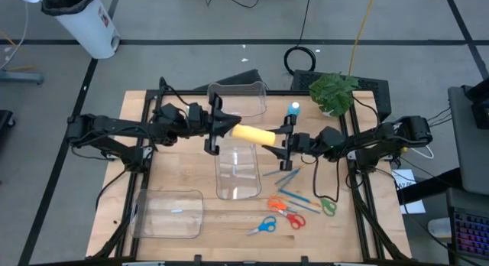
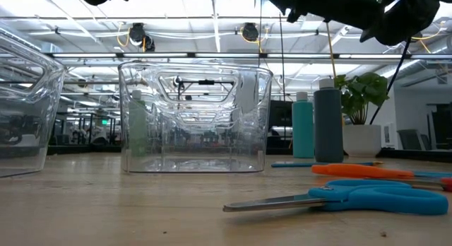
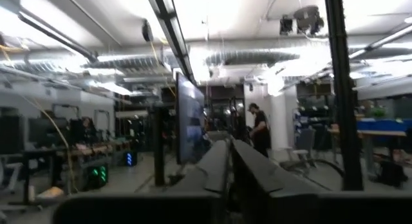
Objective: Pick & Place Paint Supplies
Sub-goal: Put the yellow paint bottle into the top transparent bin
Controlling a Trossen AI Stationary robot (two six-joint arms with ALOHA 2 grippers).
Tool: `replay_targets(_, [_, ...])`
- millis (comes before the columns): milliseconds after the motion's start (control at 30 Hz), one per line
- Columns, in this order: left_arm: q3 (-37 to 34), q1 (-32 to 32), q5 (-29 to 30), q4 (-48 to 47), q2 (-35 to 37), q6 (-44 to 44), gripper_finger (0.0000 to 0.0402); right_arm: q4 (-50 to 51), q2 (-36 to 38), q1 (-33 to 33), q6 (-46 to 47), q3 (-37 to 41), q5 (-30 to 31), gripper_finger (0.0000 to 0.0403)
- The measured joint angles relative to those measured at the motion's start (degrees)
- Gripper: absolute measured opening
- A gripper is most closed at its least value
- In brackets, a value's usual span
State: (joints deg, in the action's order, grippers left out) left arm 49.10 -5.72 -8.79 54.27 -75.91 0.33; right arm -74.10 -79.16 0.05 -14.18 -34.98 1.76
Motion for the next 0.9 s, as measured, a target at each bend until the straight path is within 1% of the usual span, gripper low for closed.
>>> replay_targets(67, [0.01, -0.04, 0.05, 0.83, 0.2, -0.01, 0.0005, -2.06, 0.07, -0.02, -0.08, 0.0, 0.17, 0.019])
replay_targets(100, [0.03, -0.03, 0.02, 1.59, 0.23, -0.01, 0.0009, -2.93, 0.16, -0.02, -0.1, -0.04, 0.24, 0.019])
replay_targets(167, [0.04, 0.0, -1.0, 2.98, 0.15, -0.02, 0.0032, -4.08, 0.21, -0.02, -0.2, -0.07, 0.12, 0.019])
replay_targets(233, [0.02, 0.0, -2.87, 4.1, 0.11, -0.03, 0.0068, -5.22, 0.18, -0.02, -0.23, -0.07, -0.06, 0.019])
replay_targets(300, [0.02, 0.02, -3.46, 5.11, 0.09, -0.05, 0.0111, -7.92, 0.16, -0.02, -0.24, -0.07, -0.29, 0.019])
replay_targets(367, [0.02, 0.02, -3.03, 6.11, 0.12, -0.66, 0.0157, -11.46, 0.16, -0.02, -0.25, -0.09, -0.31, 0.019])
replay_targets(467, [-0.02, 0.02, -0.41, 5.81, 0.07, -0.47, 0.022, -14.71, 0.31, -0.07, -0.28, -0.58, -0.38, 0.019])
replay_targets(533, [-0.09, 0.0, 1.03, 5.59, -0.1, -0.4, 0.0255, -13.78, 0.4, -0.04, -0.28, -1.82, -0.88, 0.0189])
replay_targets(600, [-0.13, -0.02, 1.72, 5.7, -0.1, -0.23, 0.0282, -10.84, 0.4, -0.04, -0.25, -3.3, -3.23, 0.0189])
replay_targets(733, [-0.12, -0.17, 1.52, 6.57, 0.11, -0.46, 0.0316, -5.0, 0.49, 0.0, -0.51, -6.0, -3.57, 0.0189])
replay_targets(800, [-0.11, -0.17, 0.77, 6.8, 0.11, -0.45, 0.0322, -5.48, 0.42, 0.0, -0.83, -5.89, -3.49, 0.0189])
replay_targets(900, [-0.11, 0.02, 0.84, 7.2, 0.07, -0.39, 0.032, -5.6, 0.4, 0.0, -1.52, -5.9, -3.56, 0.0189])
